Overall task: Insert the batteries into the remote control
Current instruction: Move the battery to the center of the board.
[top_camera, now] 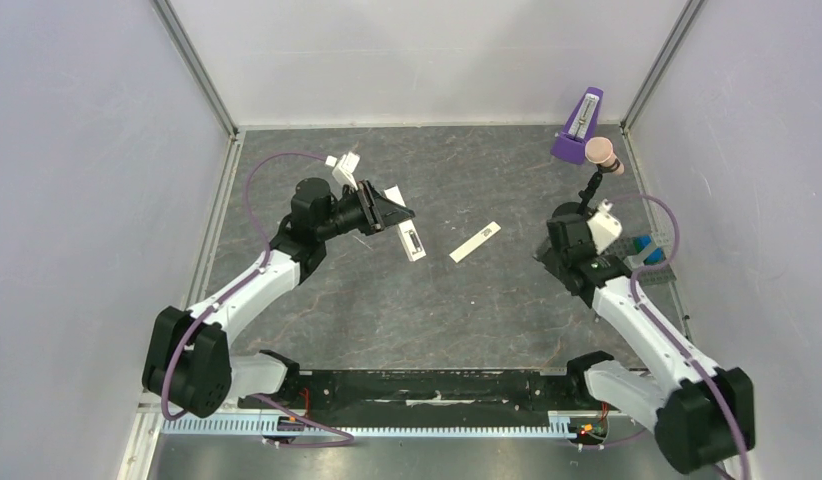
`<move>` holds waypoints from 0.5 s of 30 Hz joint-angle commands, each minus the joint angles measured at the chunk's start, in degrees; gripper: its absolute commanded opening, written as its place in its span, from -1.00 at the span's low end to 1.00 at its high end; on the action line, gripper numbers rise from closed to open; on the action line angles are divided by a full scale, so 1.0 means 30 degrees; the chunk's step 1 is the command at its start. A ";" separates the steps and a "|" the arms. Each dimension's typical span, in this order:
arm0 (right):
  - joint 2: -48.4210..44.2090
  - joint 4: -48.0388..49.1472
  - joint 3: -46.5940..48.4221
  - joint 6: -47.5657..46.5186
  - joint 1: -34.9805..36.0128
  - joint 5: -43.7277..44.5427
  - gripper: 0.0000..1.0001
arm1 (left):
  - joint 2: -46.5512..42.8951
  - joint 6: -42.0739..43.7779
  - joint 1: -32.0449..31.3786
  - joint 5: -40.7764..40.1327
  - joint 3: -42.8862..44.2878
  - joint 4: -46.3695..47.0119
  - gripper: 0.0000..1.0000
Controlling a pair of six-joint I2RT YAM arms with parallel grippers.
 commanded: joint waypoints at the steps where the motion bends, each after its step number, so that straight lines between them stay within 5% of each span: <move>1: 0.1921 -0.1006 -0.1453 -0.1402 -0.4054 0.0175 0.34 | 0.0351 0.0479 0.0089 0.0111 0.0831 0.0645 -0.96; 15: 0.1962 0.1388 -0.4983 -0.2900 -0.8502 0.0846 0.33 | 0.0586 -0.1570 0.0076 0.0009 0.1221 0.0310 -0.96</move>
